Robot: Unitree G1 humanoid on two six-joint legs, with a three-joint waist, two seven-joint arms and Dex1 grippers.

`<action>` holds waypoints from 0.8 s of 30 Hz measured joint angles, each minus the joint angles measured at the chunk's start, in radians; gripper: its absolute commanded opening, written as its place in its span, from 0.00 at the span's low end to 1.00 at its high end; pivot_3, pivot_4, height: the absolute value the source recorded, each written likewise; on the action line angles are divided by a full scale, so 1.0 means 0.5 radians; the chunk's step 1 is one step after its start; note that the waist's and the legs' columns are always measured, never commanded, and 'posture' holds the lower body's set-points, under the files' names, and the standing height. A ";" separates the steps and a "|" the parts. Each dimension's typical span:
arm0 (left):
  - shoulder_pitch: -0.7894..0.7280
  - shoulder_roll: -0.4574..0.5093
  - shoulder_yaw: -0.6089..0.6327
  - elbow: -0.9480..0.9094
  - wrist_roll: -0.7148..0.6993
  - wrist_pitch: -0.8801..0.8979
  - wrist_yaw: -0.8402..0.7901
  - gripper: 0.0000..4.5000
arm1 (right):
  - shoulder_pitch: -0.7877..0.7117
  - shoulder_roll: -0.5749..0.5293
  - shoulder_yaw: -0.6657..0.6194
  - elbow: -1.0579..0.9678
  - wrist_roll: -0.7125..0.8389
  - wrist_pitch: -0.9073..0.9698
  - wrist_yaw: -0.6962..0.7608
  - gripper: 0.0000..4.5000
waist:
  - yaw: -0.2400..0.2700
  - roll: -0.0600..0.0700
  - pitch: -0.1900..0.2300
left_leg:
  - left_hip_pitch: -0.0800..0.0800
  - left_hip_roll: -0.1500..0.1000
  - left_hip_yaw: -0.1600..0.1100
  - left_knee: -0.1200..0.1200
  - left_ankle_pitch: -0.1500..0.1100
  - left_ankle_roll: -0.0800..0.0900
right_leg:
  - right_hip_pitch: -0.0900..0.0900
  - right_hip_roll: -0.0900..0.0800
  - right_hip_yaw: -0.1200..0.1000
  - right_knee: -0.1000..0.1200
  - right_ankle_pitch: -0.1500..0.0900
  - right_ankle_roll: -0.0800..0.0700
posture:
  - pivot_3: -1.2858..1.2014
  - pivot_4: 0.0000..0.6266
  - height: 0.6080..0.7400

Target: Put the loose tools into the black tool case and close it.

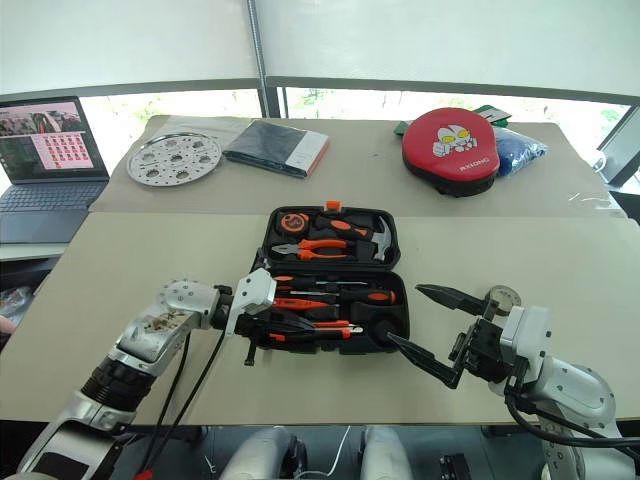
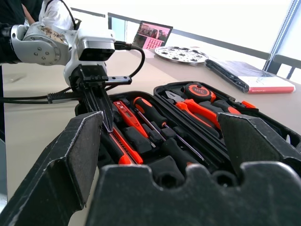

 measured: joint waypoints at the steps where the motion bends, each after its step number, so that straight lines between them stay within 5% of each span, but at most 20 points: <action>1: 0.001 0.003 -0.001 -0.005 -0.004 0.004 -0.012 0.01 | 0.000 0.001 0.000 0.006 0.000 -0.008 0.001 1.00 | -0.002 0.000 0.000 | 0.000 0.000 0.000 0.000 0.000 0.000 | 0.000 0.000 0.000 0.000 0.000 0.000 | 0.52 0.24 1.00; 24: 0.032 -0.012 -0.073 -0.184 0.038 0.424 0.198 0.01 | 0.025 0.022 0.005 0.020 -0.001 -0.034 0.000 1.00 | 0.000 0.000 0.000 | 0.004 0.000 0.000 0.000 -0.001 0.002 | 0.003 -0.003 0.001 0.001 0.000 0.000 | 0.52 0.24 1.00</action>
